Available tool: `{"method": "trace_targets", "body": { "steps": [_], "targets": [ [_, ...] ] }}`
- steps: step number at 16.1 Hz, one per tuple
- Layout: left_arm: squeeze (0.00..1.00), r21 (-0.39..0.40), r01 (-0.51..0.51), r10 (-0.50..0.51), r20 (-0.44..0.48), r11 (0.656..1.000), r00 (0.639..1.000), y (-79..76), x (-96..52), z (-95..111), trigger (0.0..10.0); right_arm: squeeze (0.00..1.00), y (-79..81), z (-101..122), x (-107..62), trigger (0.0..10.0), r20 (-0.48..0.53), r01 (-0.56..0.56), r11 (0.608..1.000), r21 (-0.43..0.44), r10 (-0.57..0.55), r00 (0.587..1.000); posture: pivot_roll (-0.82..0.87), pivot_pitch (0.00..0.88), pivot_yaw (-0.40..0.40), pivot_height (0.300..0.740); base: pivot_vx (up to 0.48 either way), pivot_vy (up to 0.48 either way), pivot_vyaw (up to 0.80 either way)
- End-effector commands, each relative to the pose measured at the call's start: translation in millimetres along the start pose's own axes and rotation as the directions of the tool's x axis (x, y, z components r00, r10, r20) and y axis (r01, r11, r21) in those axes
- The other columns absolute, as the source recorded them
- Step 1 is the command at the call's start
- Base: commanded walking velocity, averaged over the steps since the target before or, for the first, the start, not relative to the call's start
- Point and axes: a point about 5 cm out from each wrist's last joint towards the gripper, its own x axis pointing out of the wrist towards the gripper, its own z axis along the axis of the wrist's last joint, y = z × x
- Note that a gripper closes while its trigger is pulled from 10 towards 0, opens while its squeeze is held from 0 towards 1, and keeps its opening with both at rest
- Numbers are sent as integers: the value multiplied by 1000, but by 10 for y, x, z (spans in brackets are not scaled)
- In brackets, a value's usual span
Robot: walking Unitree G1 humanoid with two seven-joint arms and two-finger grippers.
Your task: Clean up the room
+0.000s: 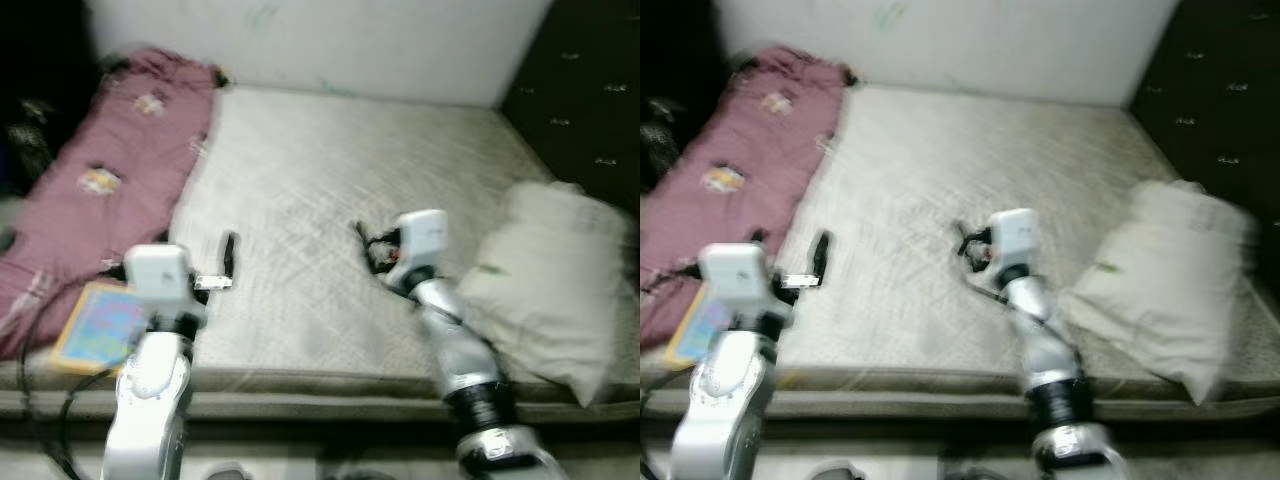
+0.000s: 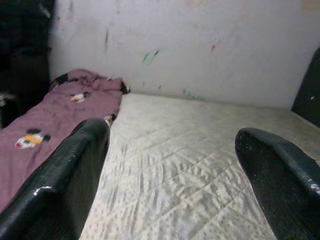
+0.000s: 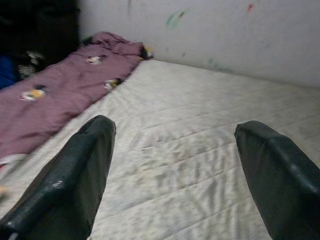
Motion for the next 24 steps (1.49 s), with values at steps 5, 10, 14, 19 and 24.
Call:
{"method": "trace_targets", "body": {
  "steps": [5, 10, 14, 19, 24],
  "targets": [
    [0, -13, 3, -3, 15, 1000, 1000, -42, 12, 27, 10000, 0, -32, 43, -5, 10000, 15, -16, 997, -79, 17, 1000, 109, 21, -80, 740, 0, -371, 160],
    [0, -34, 36, -35, 42, 999, 999, -68, 3, 48, 10000, 0, -28, 51, -14, 10000, 24, -33, 998, -62, 34, 999, 104, 23, -82, 740, 0, 0, 320],
    [0, -45, 50, -48, 50, 998, 998, -86, -5, 56, 10000, 0, -22, 55, -28, 10000, 34, -25, 995, -99, 29, 999, 101, 25, -84, 740, 337, 0, 0],
    [0, -45, 55, -53, 54, 997, 997, -86, -7, 55, 10000, 0, -16, 60, -29, 10000, 39, -30, 993, -112, 34, 999, 101, 26, -83, 740, 392, 0, 0],
    [0, -34, 3, -3, 17, 999, 1000, -46, 14, 7, 10000, 0, -67, 84, -30, 10000, 57, 10, 995, -96, -5, 998, 103, 26, -79, 740, 152, 0, 0]
  ]
}}
